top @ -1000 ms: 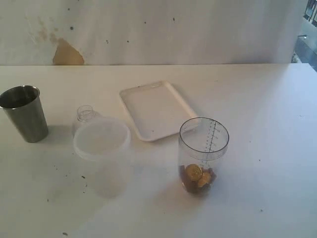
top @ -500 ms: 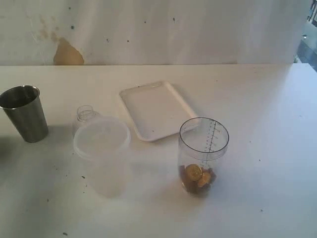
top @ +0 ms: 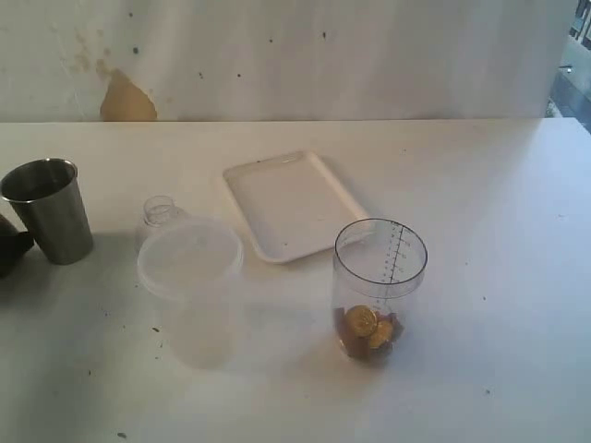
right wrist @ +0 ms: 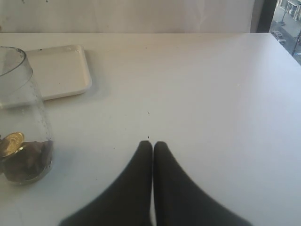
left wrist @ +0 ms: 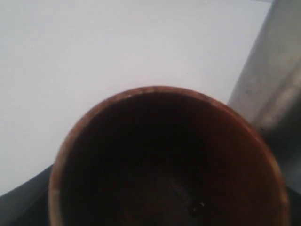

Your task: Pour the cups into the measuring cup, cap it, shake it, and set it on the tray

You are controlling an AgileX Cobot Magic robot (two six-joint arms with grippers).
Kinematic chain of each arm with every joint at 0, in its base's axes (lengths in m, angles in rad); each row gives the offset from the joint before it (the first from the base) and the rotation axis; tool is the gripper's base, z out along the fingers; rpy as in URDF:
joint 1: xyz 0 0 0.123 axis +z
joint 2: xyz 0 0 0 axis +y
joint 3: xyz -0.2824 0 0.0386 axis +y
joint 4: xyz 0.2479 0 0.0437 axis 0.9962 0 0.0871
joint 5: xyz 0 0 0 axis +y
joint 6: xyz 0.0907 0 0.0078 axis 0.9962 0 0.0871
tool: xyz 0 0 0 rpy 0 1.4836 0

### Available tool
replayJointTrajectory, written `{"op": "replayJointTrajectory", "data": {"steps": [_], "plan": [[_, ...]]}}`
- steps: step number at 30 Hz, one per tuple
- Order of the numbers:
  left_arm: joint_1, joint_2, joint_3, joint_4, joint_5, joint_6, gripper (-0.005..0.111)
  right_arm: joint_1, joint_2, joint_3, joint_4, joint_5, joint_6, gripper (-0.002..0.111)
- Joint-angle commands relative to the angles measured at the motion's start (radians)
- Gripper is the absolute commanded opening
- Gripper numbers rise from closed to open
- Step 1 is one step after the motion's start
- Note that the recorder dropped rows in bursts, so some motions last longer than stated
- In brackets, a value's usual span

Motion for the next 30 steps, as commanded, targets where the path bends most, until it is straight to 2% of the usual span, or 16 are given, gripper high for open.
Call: {"op": "replayJointTrajectory", "data": {"steps": [1,4,8,17,26,30], "plan": [[-0.01,0.022,0.011,0.022,0.108,-0.024,0.014,-0.005,-0.004,0.005,-0.003,-0.001,0.003,0.0],[-0.01,0.022,0.011,0.012,0.141,-0.017,0.045,-0.005,-0.004,0.005,-0.003,-0.001,0.003,0.0],[-0.01,0.017,0.011,-0.048,0.174,-0.03,0.105,-0.005,-0.004,0.005,-0.003,-0.001,0.003,0.0],[-0.01,-0.105,0.011,-0.037,0.236,-0.052,0.105,-0.005,-0.004,0.005,-0.003,-0.001,0.003,0.0],[-0.01,-0.231,0.011,-0.057,0.36,-0.052,0.105,-0.005,-0.004,0.005,-0.003,-0.001,0.003,0.0],[-0.008,-0.272,0.011,-0.173,0.423,-0.043,0.105,-0.005,-0.004,0.005,-0.003,-0.001,0.003,0.0]]}}
